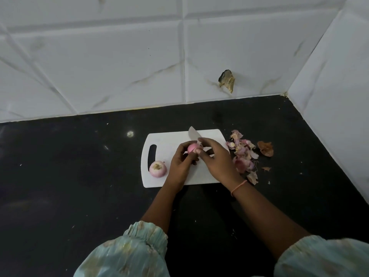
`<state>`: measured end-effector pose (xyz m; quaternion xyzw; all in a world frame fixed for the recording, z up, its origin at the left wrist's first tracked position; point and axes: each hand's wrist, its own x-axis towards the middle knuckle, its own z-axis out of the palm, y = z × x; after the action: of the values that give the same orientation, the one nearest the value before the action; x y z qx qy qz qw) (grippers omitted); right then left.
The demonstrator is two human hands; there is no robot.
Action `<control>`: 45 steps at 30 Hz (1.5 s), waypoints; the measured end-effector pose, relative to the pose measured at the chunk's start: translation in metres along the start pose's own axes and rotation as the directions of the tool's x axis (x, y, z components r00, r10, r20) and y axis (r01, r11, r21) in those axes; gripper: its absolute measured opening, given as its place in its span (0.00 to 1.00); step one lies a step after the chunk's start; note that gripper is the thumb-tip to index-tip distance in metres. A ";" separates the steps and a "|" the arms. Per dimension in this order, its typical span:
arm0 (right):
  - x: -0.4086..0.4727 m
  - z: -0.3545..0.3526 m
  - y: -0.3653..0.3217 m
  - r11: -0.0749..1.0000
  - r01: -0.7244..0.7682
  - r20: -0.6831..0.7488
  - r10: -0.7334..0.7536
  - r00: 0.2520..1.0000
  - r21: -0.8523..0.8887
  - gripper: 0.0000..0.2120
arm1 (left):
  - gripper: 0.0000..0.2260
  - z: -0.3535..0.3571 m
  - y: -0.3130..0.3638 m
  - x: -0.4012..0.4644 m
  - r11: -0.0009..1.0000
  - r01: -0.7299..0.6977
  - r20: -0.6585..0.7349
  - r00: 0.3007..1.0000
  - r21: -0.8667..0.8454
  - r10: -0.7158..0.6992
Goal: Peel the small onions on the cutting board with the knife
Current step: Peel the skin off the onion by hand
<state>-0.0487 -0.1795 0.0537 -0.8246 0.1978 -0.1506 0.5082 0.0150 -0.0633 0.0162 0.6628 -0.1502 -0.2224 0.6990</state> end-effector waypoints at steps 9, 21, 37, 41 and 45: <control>0.002 -0.003 0.005 0.995 0.097 -0.135 -0.100 0.986 -0.034 0.08 | 0.14 0.002 0.007 0.001 0.999 0.023 -0.061 0.998 -0.048 -0.026; -0.008 -0.044 0.009 0.990 0.112 -0.342 -0.134 0.930 -0.083 0.03 | 0.25 0.038 0.055 0.002 0.914 0.388 0.032 0.921 -0.115 -0.388; -0.022 -0.067 -0.020 0.985 0.175 -0.204 -0.172 0.964 -0.003 0.08 | 0.28 0.068 0.074 -0.006 0.875 0.422 0.061 0.905 -0.238 -0.420; -0.024 -0.057 -0.029 0.972 0.220 -0.211 -0.200 0.957 0.077 0.10 | 0.26 0.065 0.076 -0.010 0.928 0.308 0.039 0.951 -0.208 -0.307; -0.022 -0.056 -0.029 0.945 0.237 -0.248 -0.180 0.952 0.225 0.10 | 0.23 0.060 0.082 -0.015 0.967 0.160 0.020 0.987 -0.200 -0.159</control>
<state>-0.0882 -0.2001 0.1032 -0.7473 0.1442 -0.3197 0.5644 -0.0189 -0.1057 0.1033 0.5981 -0.0744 -0.2933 0.7421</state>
